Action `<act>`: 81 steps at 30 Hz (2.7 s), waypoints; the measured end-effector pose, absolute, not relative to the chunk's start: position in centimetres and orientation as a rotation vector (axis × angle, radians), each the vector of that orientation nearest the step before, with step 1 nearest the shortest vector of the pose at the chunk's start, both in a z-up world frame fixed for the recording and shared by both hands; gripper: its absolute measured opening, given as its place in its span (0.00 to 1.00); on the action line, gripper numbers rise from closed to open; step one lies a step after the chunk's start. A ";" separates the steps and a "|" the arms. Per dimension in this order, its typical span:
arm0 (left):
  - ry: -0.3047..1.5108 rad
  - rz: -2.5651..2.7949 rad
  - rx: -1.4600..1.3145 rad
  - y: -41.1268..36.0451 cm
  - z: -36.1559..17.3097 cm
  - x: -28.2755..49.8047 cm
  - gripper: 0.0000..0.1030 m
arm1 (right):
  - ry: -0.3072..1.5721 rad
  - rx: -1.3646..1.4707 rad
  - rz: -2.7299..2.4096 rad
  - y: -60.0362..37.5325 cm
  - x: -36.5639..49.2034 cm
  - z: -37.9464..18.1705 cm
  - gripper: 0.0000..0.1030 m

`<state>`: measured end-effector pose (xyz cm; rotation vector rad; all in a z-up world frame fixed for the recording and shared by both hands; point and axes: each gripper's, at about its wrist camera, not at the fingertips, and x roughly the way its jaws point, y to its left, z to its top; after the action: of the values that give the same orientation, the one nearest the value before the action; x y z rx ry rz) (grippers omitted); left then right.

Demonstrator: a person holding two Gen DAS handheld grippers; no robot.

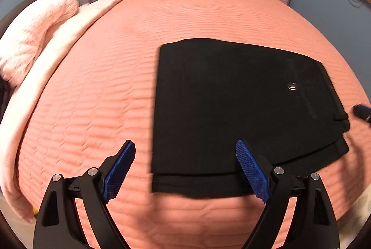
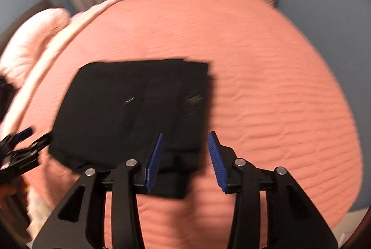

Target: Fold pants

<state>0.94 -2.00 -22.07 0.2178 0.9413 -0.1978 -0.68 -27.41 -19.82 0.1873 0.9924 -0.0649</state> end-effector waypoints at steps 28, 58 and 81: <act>0.918 -0.079 0.266 -1.5 -19.2 -0.6 0.85 | 0.909 0.186 -0.055 -27.4 -4.9 -15.0 0.78; 1.039 -0.140 0.067 4.0 -22.6 3.1 0.87 | 0.990 0.220 -0.096 -29.5 -1.8 -18.2 0.90; 1.177 -0.547 -0.108 2.1 -28.1 8.9 0.88 | 1.050 0.640 0.252 -33.0 3.9 -25.0 0.87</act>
<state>8.93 2.14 -28.10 -0.1077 1.1771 -0.5467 3.91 -33.00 -25.05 0.6401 1.0496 0.2524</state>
